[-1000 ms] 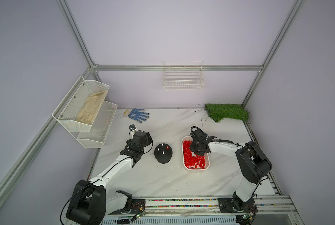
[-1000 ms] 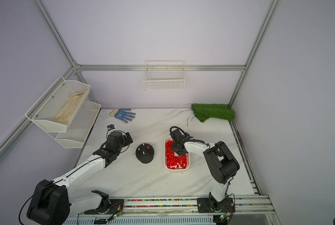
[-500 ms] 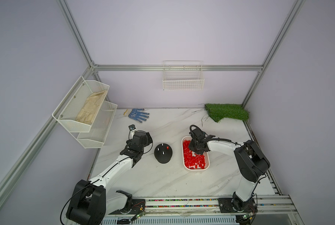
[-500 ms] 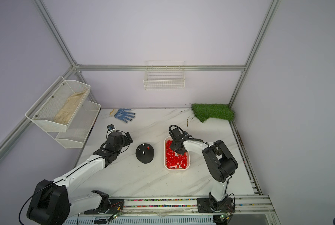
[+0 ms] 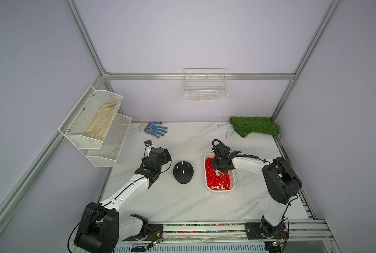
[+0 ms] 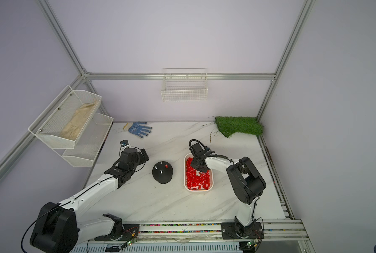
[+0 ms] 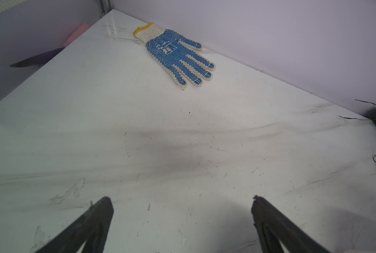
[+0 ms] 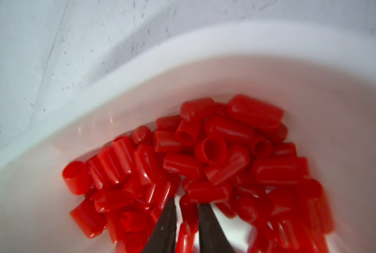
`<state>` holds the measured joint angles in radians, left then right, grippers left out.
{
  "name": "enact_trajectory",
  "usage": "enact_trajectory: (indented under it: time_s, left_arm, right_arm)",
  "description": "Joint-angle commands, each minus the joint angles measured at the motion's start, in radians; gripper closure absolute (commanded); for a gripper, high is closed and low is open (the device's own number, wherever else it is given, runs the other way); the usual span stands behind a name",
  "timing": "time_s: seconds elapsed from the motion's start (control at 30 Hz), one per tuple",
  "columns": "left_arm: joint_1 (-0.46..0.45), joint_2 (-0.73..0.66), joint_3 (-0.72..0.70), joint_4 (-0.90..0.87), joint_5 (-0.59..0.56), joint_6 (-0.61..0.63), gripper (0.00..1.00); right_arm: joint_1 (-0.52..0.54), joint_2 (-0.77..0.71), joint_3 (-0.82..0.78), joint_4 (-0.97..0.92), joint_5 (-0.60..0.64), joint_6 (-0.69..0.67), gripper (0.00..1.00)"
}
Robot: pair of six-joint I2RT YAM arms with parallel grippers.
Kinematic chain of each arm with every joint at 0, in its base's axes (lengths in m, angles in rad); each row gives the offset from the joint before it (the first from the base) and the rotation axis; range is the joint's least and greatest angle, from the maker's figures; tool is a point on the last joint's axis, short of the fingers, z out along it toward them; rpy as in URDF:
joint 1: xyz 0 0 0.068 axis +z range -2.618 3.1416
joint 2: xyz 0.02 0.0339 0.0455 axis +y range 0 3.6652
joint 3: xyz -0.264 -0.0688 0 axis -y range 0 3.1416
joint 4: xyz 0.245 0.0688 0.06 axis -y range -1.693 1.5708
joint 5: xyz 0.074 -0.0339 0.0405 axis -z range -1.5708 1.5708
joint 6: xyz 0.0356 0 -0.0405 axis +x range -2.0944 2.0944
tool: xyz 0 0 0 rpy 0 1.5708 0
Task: Cover the protruding screws with screw protection sleeves
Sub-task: Pick up the screw protection sleeve from the storage box.
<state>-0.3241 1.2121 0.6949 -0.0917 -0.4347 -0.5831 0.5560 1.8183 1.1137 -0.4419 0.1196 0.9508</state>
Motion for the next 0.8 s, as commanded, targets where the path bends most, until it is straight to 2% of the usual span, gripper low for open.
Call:
enact_trajectory:
  time_s: [0.0,0.2,0.4,0.77]
  left_arm:
    - [-0.006,-0.024,-0.011,0.03,-0.012,0.004,0.0]
    - [-0.005,-0.021,-0.013,0.031,-0.012,0.002,0.0]
    - [-0.005,-0.025,-0.014,0.031,-0.012,0.003,0.0]
    - [-0.005,-0.014,-0.012,0.035,0.003,-0.01,0.0]
  right_arm:
    - [-0.007,0.035,0.04,-0.064,0.032,-0.037,0.75]
    - [-0.013,0.041,0.037,-0.068,0.026,-0.047,0.75]
    - [-0.018,0.049,0.033,-0.066,0.021,-0.061,0.81]
    - [-0.015,-0.031,0.049,-0.066,0.021,-0.146,0.84]
